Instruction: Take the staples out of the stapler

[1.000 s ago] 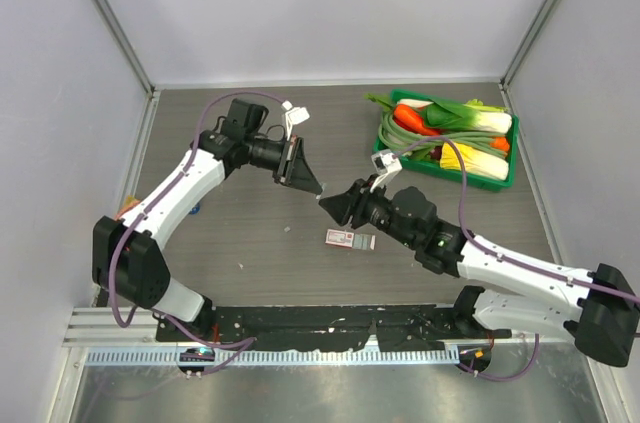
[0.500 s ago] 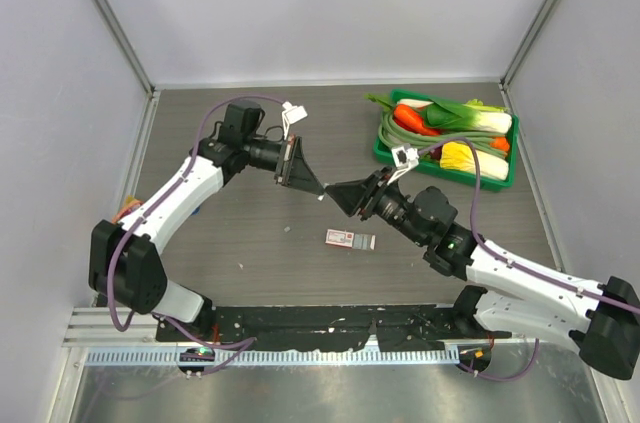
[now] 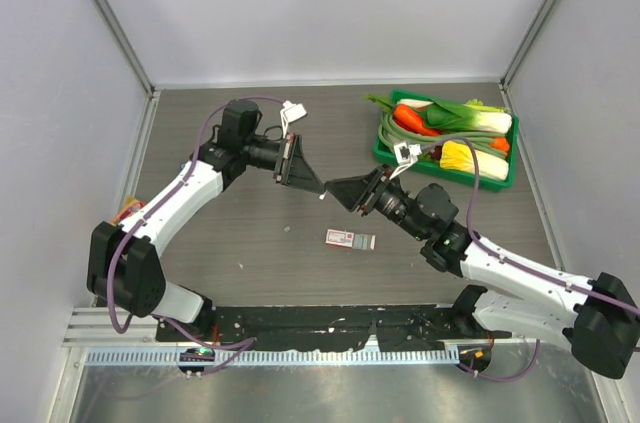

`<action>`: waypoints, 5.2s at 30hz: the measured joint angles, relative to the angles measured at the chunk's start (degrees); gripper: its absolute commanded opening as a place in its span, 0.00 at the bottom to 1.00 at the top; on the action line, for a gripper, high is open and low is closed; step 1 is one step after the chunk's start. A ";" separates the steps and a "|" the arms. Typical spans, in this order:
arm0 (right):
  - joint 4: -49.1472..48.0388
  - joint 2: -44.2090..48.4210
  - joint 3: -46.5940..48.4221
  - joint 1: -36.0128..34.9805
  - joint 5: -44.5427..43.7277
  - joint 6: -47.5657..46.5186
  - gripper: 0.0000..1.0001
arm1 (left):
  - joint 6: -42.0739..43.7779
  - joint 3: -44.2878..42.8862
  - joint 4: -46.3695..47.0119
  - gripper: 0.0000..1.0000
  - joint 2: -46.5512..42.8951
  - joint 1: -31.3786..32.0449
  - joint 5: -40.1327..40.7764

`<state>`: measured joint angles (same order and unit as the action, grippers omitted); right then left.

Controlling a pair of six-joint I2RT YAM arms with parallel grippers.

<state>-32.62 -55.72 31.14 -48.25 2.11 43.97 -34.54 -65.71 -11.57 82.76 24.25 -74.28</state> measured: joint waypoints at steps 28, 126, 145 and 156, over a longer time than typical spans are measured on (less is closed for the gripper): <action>-5.51 -2.82 -0.61 1.03 2.29 4.26 0.10 | -1.55 0.55 2.29 0.50 -0.04 -0.22 -0.39; 62.25 -34.03 18.40 -10.88 -37.13 5.79 0.05 | 33.53 2.25 -23.87 0.59 2.08 0.11 37.64; 61.51 -34.71 19.23 -10.88 -36.74 5.77 0.32 | 33.53 2.78 -23.87 0.59 1.92 0.11 37.48; 61.46 -34.62 19.23 -10.88 -36.65 5.77 0.31 | 33.53 2.78 -23.87 0.59 1.84 0.11 37.03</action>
<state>28.84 -90.35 50.37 -59.13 -34.54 49.74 -1.02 -62.94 -35.44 84.60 24.36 -37.26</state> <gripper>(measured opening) 0.348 0.593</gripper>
